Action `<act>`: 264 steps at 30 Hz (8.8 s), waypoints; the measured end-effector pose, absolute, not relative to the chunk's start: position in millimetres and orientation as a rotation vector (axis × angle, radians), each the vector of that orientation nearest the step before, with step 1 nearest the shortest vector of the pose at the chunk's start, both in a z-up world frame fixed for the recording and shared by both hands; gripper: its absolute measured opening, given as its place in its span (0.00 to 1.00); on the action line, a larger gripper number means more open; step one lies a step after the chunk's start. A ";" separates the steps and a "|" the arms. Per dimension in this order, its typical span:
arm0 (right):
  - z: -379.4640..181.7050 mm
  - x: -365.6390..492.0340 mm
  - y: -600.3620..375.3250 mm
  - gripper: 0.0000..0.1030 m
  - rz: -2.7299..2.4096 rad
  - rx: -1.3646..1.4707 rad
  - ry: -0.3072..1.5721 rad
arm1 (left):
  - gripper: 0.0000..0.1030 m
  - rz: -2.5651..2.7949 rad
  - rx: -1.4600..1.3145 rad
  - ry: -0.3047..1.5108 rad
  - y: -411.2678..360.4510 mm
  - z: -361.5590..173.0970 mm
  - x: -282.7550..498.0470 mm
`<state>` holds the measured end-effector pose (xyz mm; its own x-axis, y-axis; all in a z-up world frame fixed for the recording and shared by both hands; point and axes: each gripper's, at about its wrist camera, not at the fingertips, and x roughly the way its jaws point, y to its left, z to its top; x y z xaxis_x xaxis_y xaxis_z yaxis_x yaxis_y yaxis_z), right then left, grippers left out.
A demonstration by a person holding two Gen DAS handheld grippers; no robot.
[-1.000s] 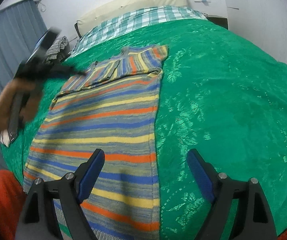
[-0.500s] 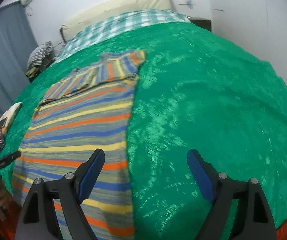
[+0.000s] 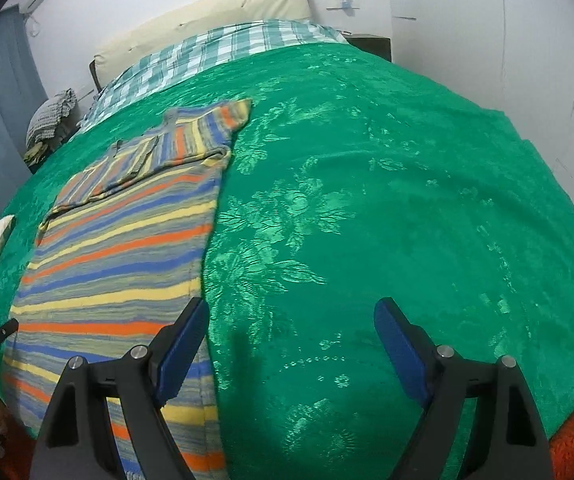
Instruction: Fold small clothes
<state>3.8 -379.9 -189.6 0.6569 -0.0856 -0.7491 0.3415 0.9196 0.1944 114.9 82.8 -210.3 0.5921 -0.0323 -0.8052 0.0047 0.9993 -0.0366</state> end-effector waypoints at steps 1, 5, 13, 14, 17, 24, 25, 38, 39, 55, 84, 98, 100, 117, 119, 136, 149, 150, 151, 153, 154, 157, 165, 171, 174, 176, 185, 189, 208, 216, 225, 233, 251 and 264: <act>-190.2 3.6 -381.9 0.81 -0.251 0.344 0.824 | 0.97 -0.020 -0.023 0.938 81.3 -211.8 114.6; -195.7 1.7 -390.3 0.81 -0.263 0.394 0.839 | 0.99 -0.015 -0.007 0.937 78.1 -215.7 113.7; -199.9 1.9 -393.2 0.81 -0.267 0.413 0.849 | 1.00 -0.009 0.002 0.933 78.0 -217.9 111.6; -200.0 2.2 -393.0 0.81 -0.268 0.411 0.849 | 1.00 -0.008 0.006 0.932 77.5 -218.1 111.2; -200.5 2.6 -392.3 0.81 -0.270 0.408 0.853 | 1.00 -0.004 0.009 0.932 76.8 -218.2 110.9; -210.7 6.5 -389.4 0.87 -0.272 0.404 0.887 | 1.00 0.007 0.035 0.927 72.8 -220.0 109.6; -211.1 6.9 -388.3 0.89 -0.271 0.398 0.889 | 1.00 0.007 0.037 0.926 72.7 -220.3 109.4; -214.8 7.2 -380.3 0.94 -0.277 0.355 0.901 | 1.00 0.011 0.043 0.924 73.2 -221.4 109.1; -214.7 7.3 -380.3 0.94 -0.277 0.355 0.901 | 1.00 0.011 0.043 0.924 73.1 -221.4 109.2; -215.9 6.8 -378.5 0.96 -0.278 0.342 0.903 | 1.00 0.011 0.044 0.924 73.0 -221.5 109.3; -216.9 6.9 -376.0 0.98 -0.281 0.316 0.905 | 1.00 0.012 0.044 0.922 72.1 -222.0 109.2; -217.5 8.9 -374.2 1.00 -0.283 0.304 0.905 | 1.00 0.012 0.044 0.922 72.0 -222.4 109.4; -217.5 8.5 -373.8 1.00 -0.283 0.304 0.905 | 1.00 0.012 0.044 0.922 71.9 -222.4 109.4; -217.7 8.7 -373.5 1.00 -0.283 0.303 0.905 | 1.00 0.012 0.045 0.922 71.5 -222.7 109.5; -217.8 8.9 -373.6 1.00 -0.284 0.303 0.905 | 1.00 0.012 0.045 0.922 71.4 -223.0 109.4; -218.0 8.7 -372.7 1.00 -0.284 0.302 0.904 | 1.00 0.012 0.046 0.922 71.1 -223.2 109.4; -220.1 7.8 -370.1 1.00 -0.288 0.278 0.905 | 1.00 0.012 0.046 0.923 71.3 -223.3 109.7; -220.0 7.0 -370.0 1.00 -0.288 0.275 0.905 | 1.00 0.011 0.046 0.923 71.3 -223.3 109.6; -219.7 6.4 -369.6 1.00 -0.286 0.273 0.906 | 1.00 0.010 0.046 0.924 71.3 -223.0 109.7; -217.0 7.7 -372.0 1.00 -0.274 0.272 0.921 | 0.99 -0.012 0.040 0.950 75.0 -217.0 111.7; -212.3 9.2 -375.7 0.99 -0.266 0.279 0.943 | 0.98 -0.023 0.026 0.973 78.8 -211.3 112.1; -186.4 5.4 -388.5 0.98 -0.252 0.329 0.944 | 0.98 -0.045 -0.038 0.974 97.1 -186.8 100.0; -159.6 -18.8 -380.0 0.99 -0.026 0.374 1.139 | 0.98 -0.180 0.019 1.205 87.8 -210.3 67.3; -188.6 -28.7 -352.8 0.91 0.101 0.426 1.260 | 0.81 -0.214 0.086 1.256 68.1 -214.3 55.0; -203.2 -21.5 -339.1 0.72 0.143 0.411 1.305 | 0.67 -0.208 0.090 1.275 67.6 -213.5 54.6; -209.6 -20.8 -329.7 0.44 0.162 0.383 1.342 | 0.40 -0.203 0.114 1.289 67.8 -213.0 53.2; -170.0 -3.9 -343.6 0.06 0.269 0.444 1.291 | 0.04 -0.335 -0.041 1.361 82.4 -174.0 81.2; -136.3 48.9 -367.6 0.06 0.315 0.507 1.200 | 0.04 -0.402 -0.165 1.317 91.3 -131.2 150.9; -141.2 275.0 -381.9 0.46 0.222 0.310 0.864 | 0.79 -0.180 -0.196 1.047 68.7 -139.5 367.2; -193.6 179.1 -358.2 0.43 0.245 0.071 1.051 | 0.56 0.006 0.121 1.155 85.7 -192.8 295.5; -163.9 65.4 -345.5 0.78 0.138 0.154 0.901 | 0.90 -0.099 -0.028 1.019 67.6 -168.6 173.2; -191.4 29.7 -321.9 0.80 0.026 0.100 0.900 | 0.98 -0.113 0.126 0.974 14.3 -209.3 140.6; -229.9 26.9 -305.7 1.00 -0.020 0.043 0.925 | 0.99 -0.135 0.158 0.922 12.4 -222.9 126.0; -230.4 27.3 -305.1 1.00 -0.022 0.039 0.921 | 0.99 -0.132 0.161 0.926 11.1 -222.7 124.3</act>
